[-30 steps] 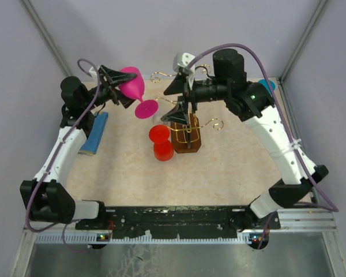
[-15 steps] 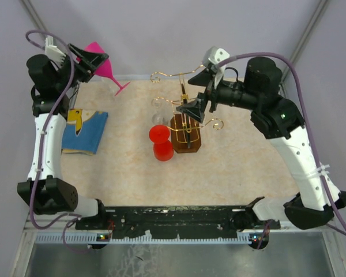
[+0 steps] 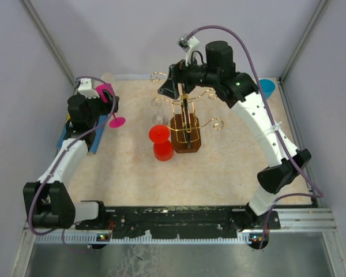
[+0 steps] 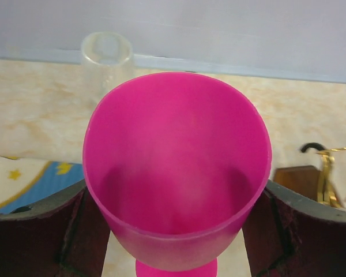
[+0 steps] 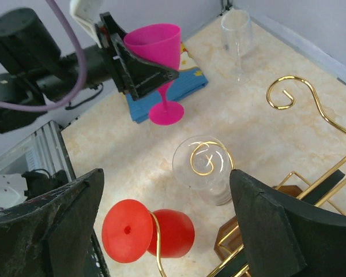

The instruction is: Take the wine glass off the wine glass rack

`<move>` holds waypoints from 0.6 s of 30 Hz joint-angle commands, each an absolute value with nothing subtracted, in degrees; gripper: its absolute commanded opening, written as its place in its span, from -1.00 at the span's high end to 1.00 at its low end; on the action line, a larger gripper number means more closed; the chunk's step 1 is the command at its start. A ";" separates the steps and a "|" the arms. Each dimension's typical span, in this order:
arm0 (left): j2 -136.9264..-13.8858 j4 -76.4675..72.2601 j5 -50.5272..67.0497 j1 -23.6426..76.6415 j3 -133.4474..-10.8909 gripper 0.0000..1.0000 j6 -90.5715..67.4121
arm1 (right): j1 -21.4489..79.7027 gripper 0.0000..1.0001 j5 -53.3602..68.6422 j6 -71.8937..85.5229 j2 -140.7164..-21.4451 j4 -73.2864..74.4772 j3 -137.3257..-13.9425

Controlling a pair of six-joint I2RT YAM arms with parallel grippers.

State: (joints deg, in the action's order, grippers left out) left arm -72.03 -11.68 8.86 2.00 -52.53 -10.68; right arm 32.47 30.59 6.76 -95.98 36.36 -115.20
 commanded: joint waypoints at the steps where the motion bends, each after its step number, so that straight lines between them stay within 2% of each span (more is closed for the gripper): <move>1: -74.84 -27.29 -1.66 3.49 -49.35 -0.48 -1.77 | 31.93 -0.79 32.06 10.58 -95.11 31.75 -118.79; 6: -79.02 -48.34 -5.63 4.36 -41.22 -0.49 2.19 | 31.37 -0.75 33.60 10.66 -98.80 33.36 -120.54; 14: -88.11 -56.40 -6.29 4.23 -41.69 -0.50 0.24 | 29.71 -0.74 33.98 11.58 -99.27 32.40 -121.08; 18: -90.53 -59.27 -6.94 4.34 -41.08 -0.46 -0.50 | 29.19 -0.68 34.84 12.12 -102.79 35.00 -126.01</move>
State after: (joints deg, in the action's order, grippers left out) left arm -89.03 -50.19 -5.65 4.05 -41.74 0.10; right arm 29.78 33.19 11.03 -100.25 35.44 -119.31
